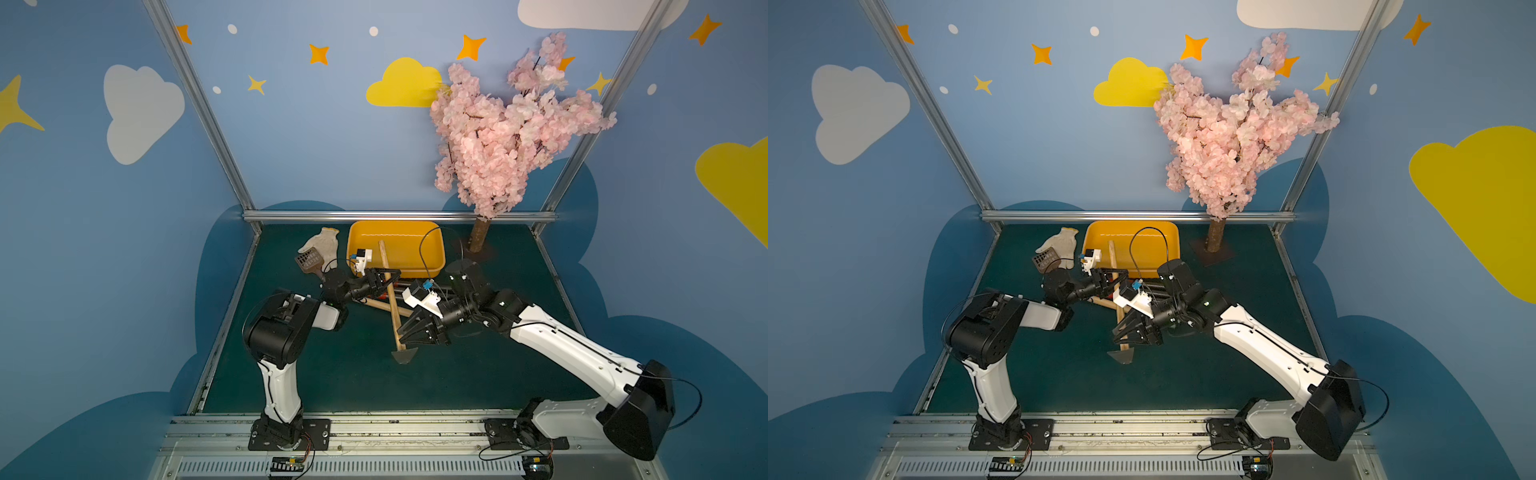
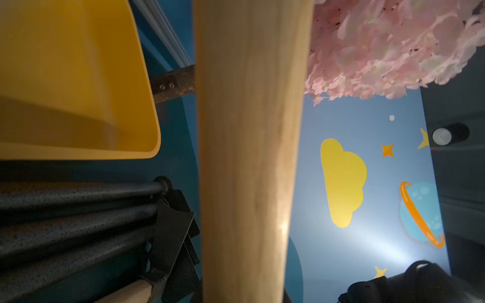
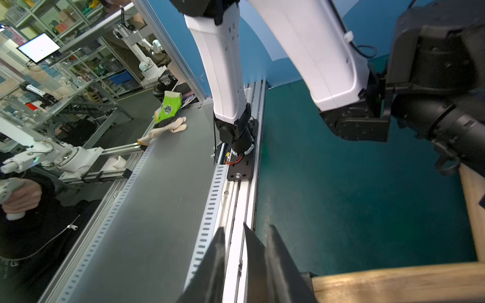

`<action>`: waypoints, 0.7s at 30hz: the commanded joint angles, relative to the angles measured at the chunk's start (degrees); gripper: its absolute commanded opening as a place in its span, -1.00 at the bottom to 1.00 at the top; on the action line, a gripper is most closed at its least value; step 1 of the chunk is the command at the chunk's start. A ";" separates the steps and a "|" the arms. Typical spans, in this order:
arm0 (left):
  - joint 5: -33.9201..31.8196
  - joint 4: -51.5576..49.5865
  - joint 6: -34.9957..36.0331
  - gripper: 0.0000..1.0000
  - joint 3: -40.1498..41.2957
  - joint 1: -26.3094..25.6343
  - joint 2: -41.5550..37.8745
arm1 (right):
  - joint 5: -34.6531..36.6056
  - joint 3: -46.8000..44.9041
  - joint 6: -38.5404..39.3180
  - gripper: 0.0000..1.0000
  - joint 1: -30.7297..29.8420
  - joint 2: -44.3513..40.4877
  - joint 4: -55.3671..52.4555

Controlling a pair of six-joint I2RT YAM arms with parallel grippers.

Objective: Put the small hoe into the storage box
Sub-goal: Pick up the hoe from the center of the board.

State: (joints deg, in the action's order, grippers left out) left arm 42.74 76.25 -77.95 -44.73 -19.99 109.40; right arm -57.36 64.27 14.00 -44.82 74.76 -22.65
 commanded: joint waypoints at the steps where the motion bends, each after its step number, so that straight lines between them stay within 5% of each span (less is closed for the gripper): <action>1: 0.74 3.82 5.98 -0.95 -0.26 0.54 -2.56 | -1.53 1.84 -1.06 -0.21 0.51 -2.63 2.09; 10: 2.71 3.84 6.46 -0.95 -1.39 1.77 -6.94 | 7.68 -4.63 -4.82 -0.11 5.30 -7.58 7.32; 21: 4.58 3.88 4.70 -0.95 -1.42 0.57 -12.86 | -6.32 -1.15 -8.61 0.15 10.74 8.36 17.45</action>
State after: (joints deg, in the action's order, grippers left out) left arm 46.96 78.06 -70.76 -45.10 -19.11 98.24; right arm -57.71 59.99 6.33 -34.41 80.93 -8.99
